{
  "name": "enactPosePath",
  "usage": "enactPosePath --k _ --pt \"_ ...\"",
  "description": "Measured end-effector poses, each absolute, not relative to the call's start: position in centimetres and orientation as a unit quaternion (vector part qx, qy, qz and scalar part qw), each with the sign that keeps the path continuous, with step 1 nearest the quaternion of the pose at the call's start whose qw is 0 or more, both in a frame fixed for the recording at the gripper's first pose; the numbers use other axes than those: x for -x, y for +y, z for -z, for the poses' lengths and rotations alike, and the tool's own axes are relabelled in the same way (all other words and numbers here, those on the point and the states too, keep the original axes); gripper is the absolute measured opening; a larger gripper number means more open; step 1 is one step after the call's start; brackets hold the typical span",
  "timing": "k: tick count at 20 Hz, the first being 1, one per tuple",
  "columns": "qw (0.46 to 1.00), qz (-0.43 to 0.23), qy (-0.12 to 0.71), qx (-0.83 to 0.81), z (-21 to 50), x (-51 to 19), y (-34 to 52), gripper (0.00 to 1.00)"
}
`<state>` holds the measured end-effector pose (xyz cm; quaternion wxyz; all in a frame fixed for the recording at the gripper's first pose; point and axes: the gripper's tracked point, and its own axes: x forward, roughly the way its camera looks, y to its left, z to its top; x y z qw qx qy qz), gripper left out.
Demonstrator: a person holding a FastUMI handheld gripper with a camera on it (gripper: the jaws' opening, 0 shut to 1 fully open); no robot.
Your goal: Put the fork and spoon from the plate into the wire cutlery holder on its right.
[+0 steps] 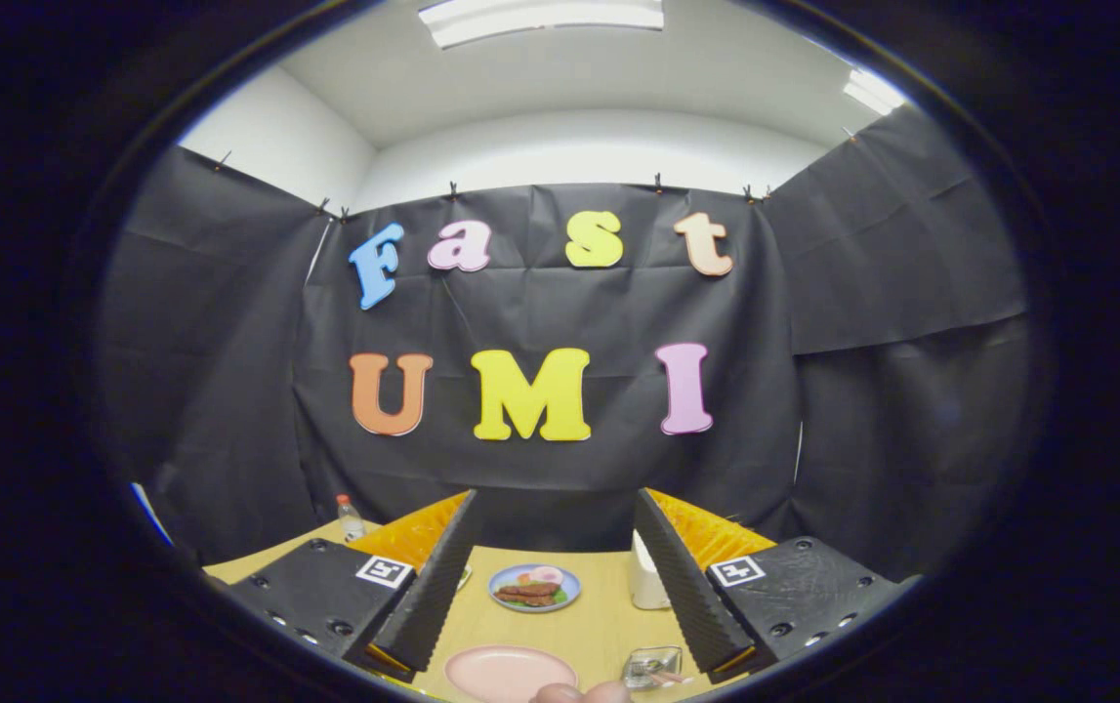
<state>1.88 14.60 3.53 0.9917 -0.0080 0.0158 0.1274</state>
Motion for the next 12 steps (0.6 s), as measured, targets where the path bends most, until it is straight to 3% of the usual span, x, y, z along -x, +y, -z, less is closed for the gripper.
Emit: enactPosePath --k 12 --pt "0.994 -0.107 0.011 -0.004 -4.5 -0.4 12.7 0.95"
